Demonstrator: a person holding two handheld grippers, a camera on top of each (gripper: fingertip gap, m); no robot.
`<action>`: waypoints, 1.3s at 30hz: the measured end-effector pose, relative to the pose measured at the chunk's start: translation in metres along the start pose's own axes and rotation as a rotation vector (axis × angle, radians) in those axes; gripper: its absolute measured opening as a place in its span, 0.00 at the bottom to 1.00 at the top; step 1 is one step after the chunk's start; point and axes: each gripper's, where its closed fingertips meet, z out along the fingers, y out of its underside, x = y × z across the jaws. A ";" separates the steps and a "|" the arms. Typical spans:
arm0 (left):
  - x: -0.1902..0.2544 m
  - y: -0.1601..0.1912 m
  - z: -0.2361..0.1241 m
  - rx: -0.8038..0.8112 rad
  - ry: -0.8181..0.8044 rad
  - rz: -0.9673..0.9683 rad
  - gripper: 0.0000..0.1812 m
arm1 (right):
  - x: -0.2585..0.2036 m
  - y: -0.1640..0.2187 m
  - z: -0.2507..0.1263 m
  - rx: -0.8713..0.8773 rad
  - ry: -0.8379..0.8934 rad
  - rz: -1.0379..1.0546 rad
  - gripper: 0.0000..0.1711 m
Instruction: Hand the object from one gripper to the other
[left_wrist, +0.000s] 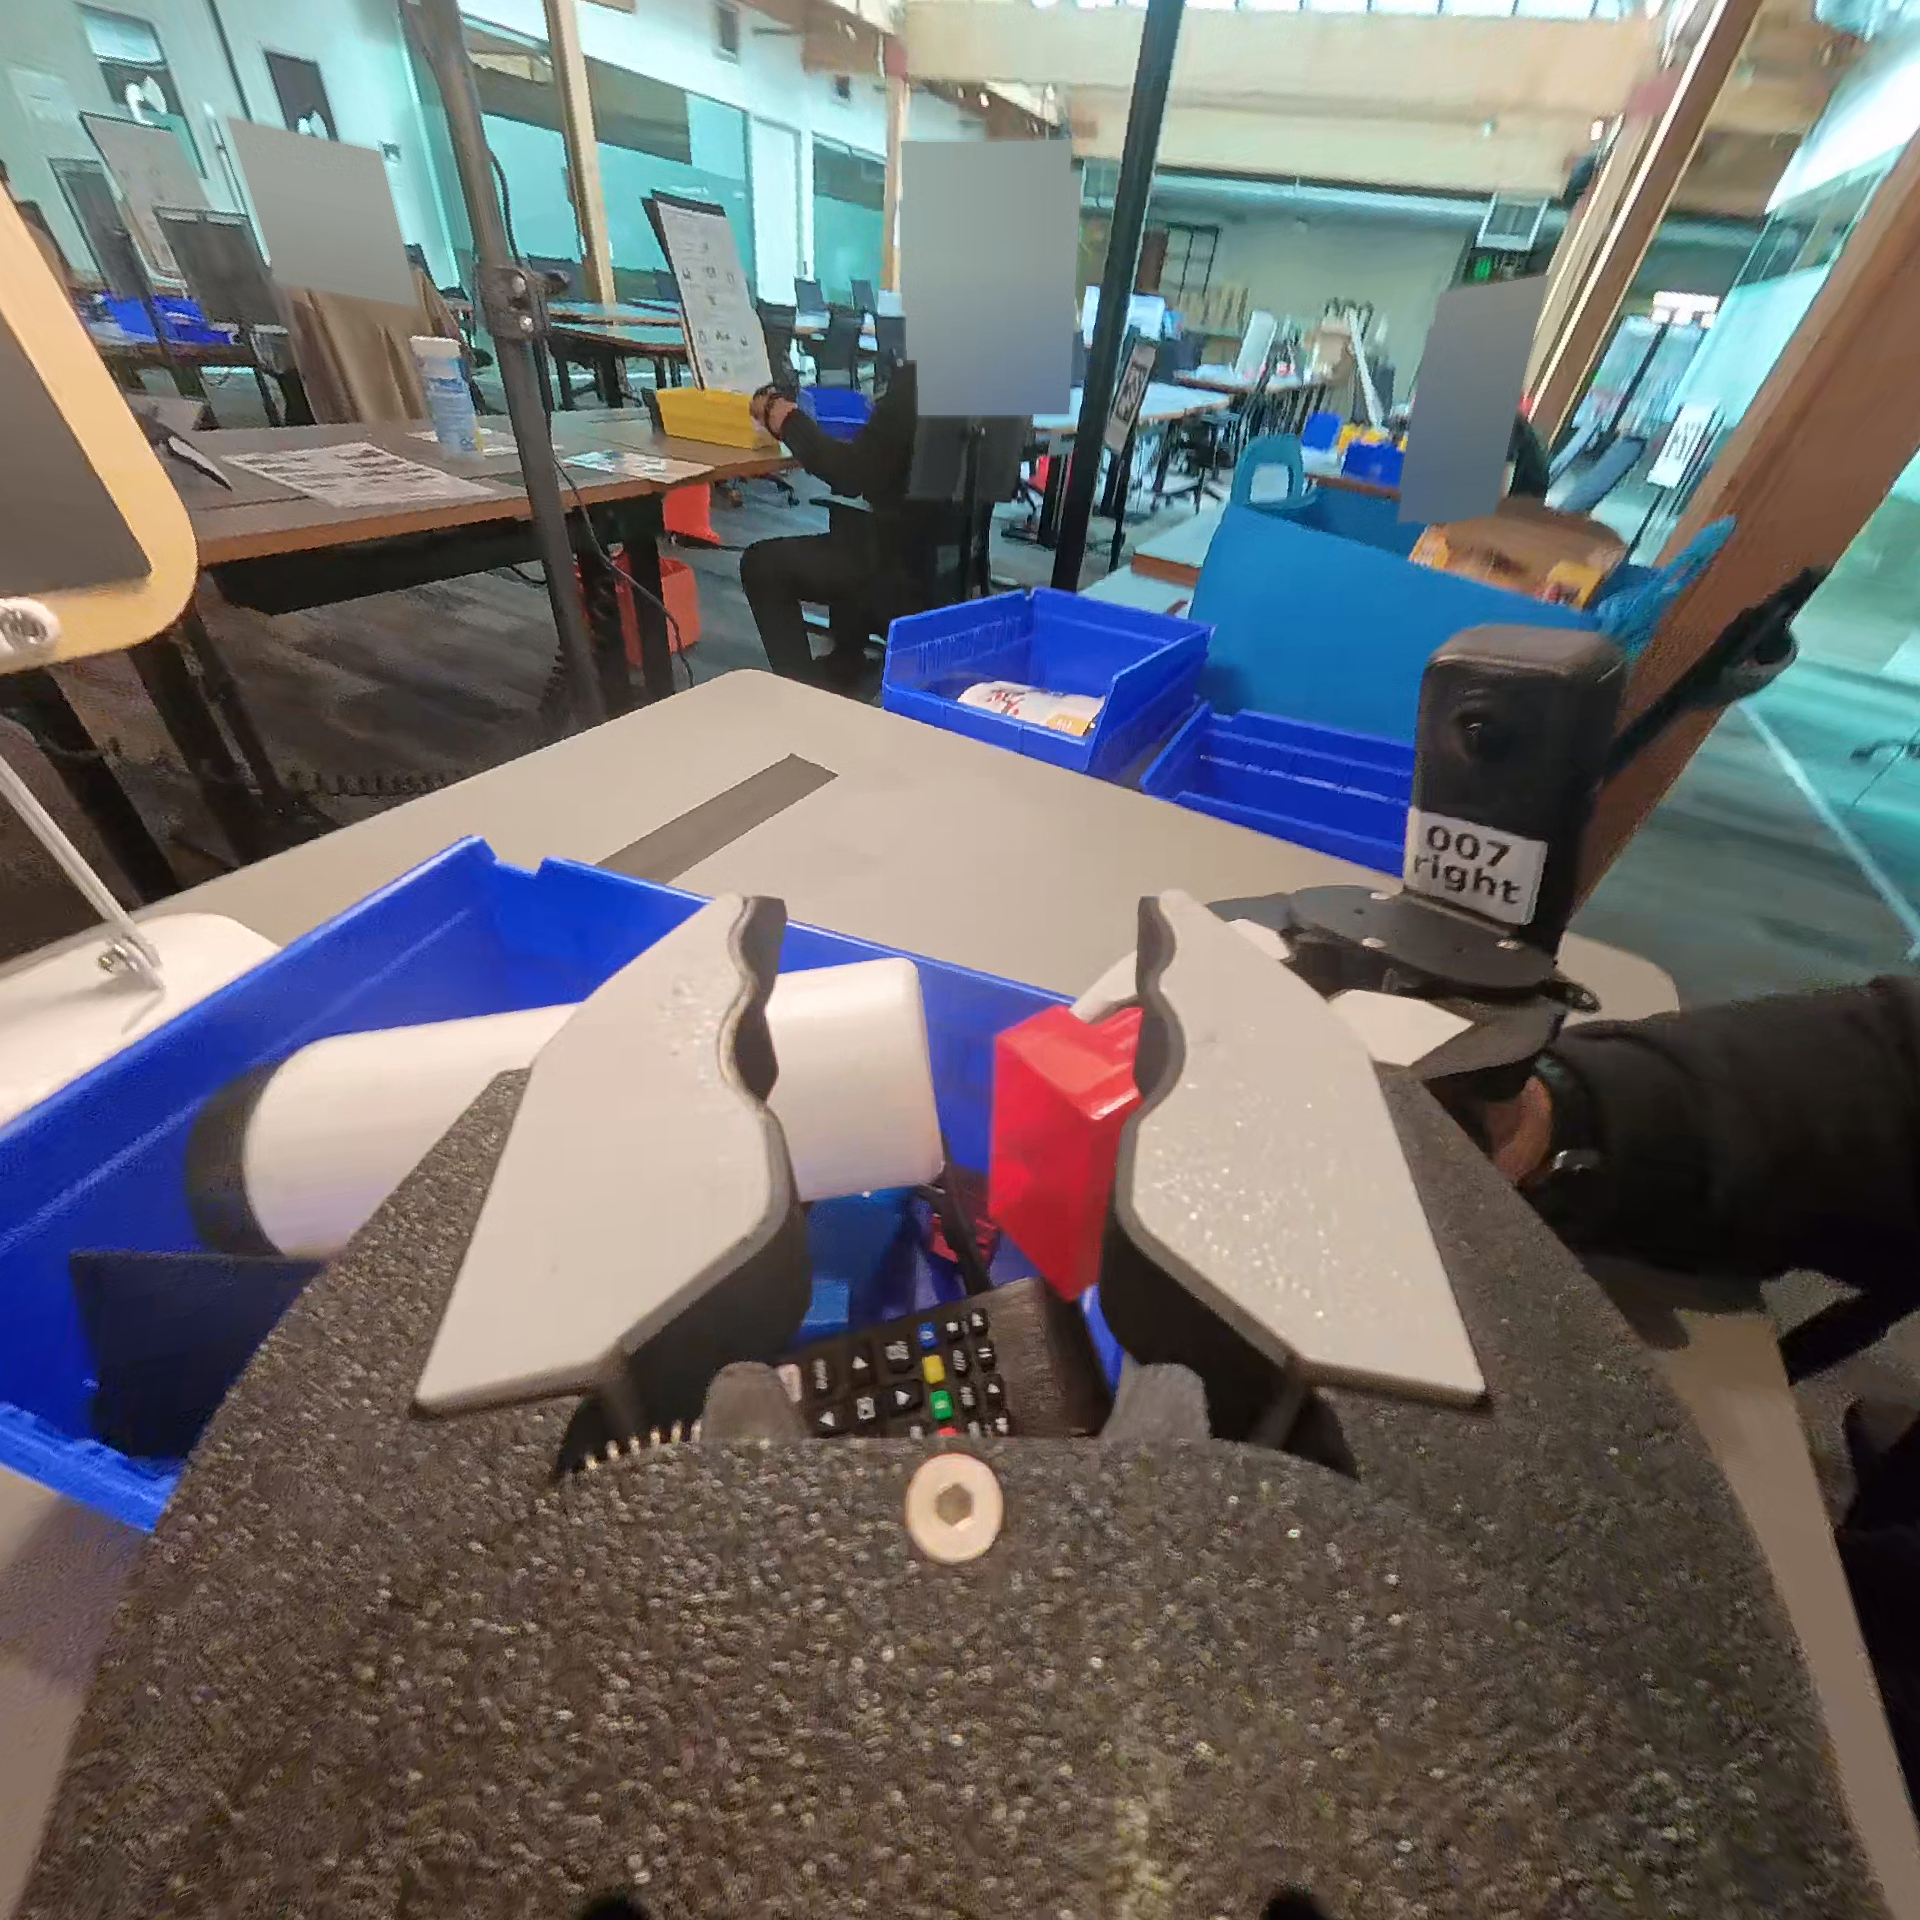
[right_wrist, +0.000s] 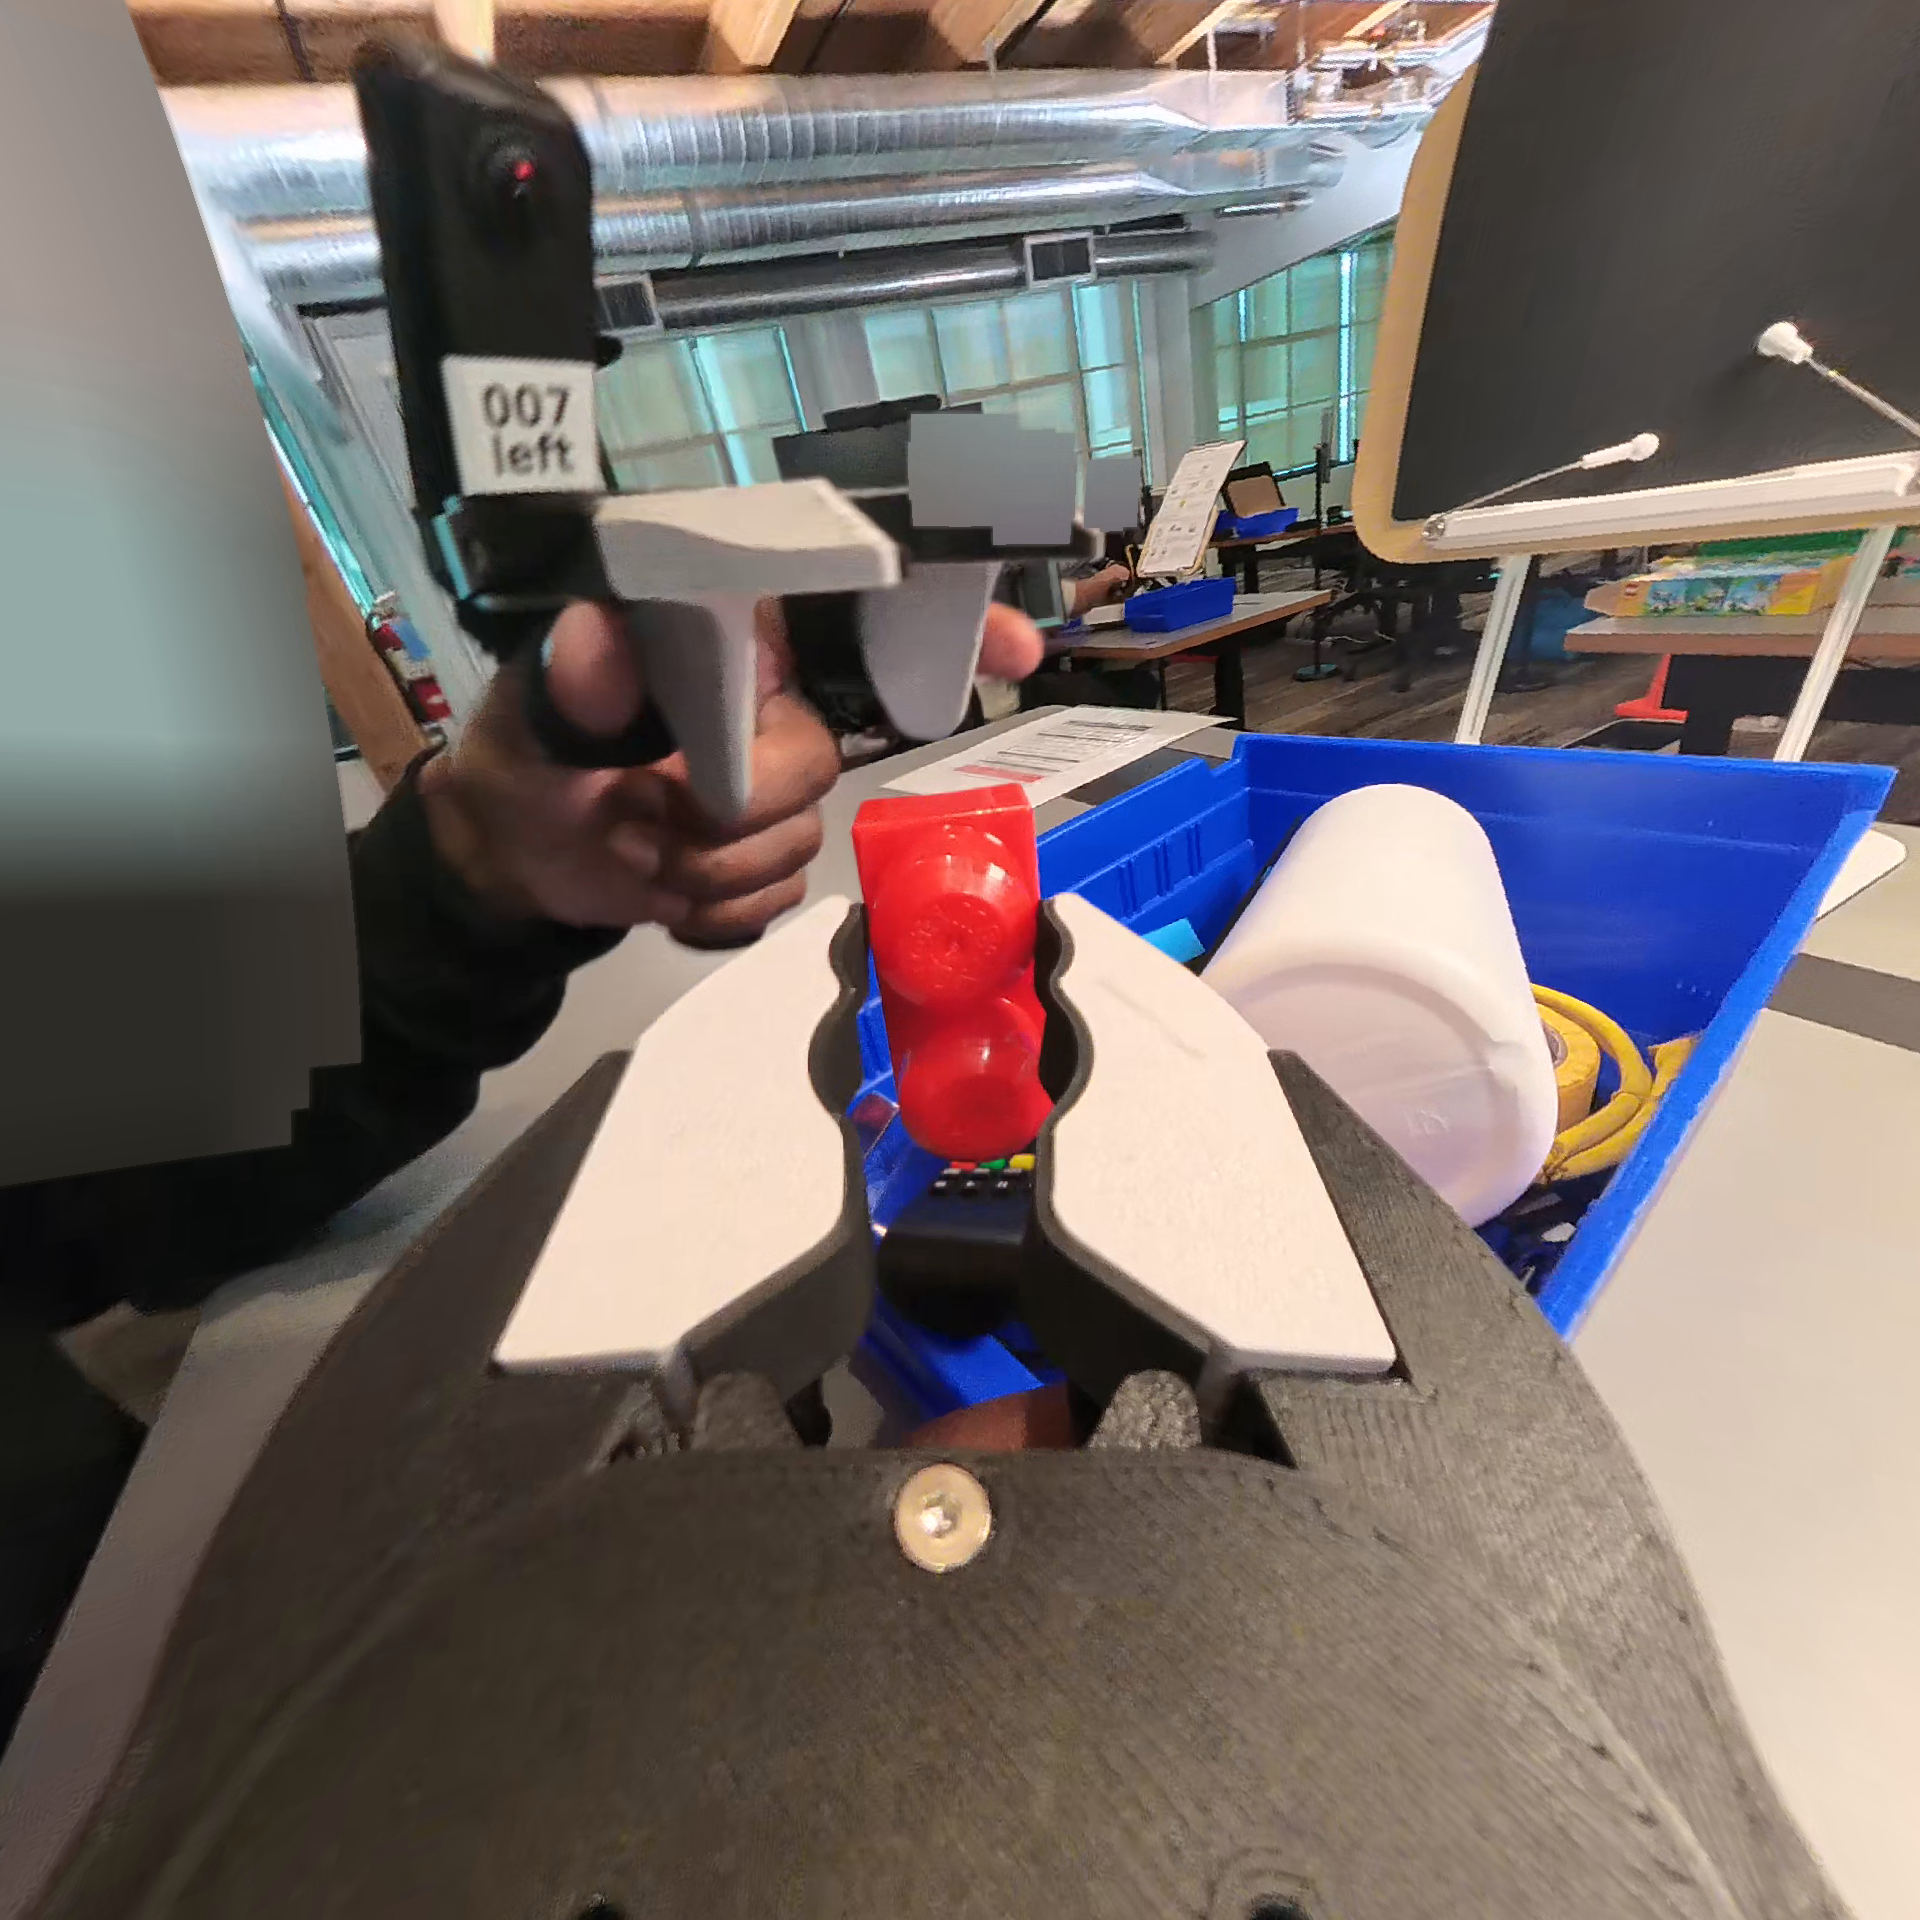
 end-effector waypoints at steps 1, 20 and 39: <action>0.002 0.004 -0.003 0.024 -0.006 -0.030 0.37 | 0.001 0.002 0.002 -0.001 0.008 0.002 0.18; 0.035 0.052 0.006 0.086 -0.063 -0.173 0.36 | 0.009 0.022 -0.009 -0.020 0.065 -0.097 0.18; 0.038 0.082 0.013 0.076 -0.135 -0.115 0.31 | -0.002 0.035 -0.015 -0.063 0.059 -0.517 0.18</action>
